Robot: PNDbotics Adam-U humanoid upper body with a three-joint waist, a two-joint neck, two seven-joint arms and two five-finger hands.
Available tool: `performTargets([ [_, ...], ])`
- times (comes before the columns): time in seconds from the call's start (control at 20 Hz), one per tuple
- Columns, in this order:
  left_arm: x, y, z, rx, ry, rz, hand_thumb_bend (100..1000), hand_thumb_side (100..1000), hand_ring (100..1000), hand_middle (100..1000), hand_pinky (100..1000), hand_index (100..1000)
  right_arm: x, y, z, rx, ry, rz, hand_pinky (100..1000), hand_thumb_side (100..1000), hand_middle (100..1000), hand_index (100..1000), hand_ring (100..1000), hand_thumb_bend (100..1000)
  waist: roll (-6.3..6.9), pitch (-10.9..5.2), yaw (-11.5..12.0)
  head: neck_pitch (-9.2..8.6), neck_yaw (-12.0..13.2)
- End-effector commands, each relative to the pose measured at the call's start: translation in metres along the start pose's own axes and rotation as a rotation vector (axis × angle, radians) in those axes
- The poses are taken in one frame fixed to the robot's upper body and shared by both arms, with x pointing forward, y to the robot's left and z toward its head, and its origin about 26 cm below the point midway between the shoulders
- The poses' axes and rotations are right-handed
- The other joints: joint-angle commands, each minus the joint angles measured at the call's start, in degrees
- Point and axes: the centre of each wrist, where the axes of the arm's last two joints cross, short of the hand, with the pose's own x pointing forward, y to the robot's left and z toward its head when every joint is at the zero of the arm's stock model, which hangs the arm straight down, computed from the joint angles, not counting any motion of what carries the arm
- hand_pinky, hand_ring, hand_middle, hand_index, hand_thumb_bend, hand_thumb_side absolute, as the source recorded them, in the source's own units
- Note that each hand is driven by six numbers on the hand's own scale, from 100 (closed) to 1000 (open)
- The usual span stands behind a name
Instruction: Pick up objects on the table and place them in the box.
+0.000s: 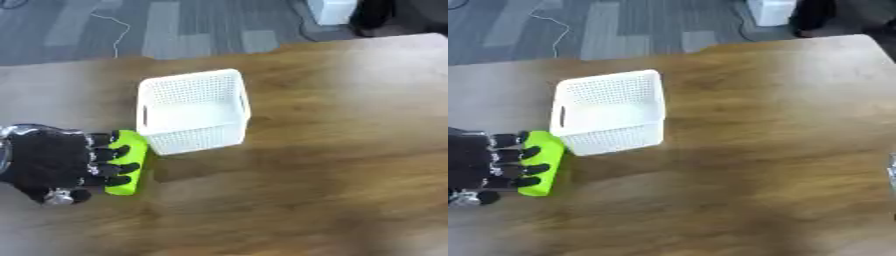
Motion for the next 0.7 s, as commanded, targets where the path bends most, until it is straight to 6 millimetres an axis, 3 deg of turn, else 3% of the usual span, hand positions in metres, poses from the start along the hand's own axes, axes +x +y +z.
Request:
performTargets([
  [0.05, 0.003, -0.001, 0.004, 0.270, -0.218, 0.220, 1000, 860, 782, 898, 649, 969, 0.002, -0.003, -0.007, 0.011, -0.028, 0.005, 353, 1000, 493, 574, 469, 290, 0.01, -0.54, -0.09, -0.06, -0.42],
  [0.35, 0.015, -0.006, 0.001, 0.281, -0.220, 0.267, 1000, 861, 783, 903, 648, 971, 0.002, -0.003, -0.008, 0.010, -0.030, 0.002, 354, 1000, 493, 574, 470, 290, -0.03, -0.50, -0.19, -0.06, -0.39],
  [0.7, 0.012, -0.015, 0.005, 0.225, -0.213, 0.245, 1000, 851, 832, 930, 741, 986, 0.002, -0.002, -0.008, 0.007, -0.030, -0.001, 353, 1000, 493, 574, 469, 290, -0.18, -0.33, -0.31, -0.06, 0.22],
])
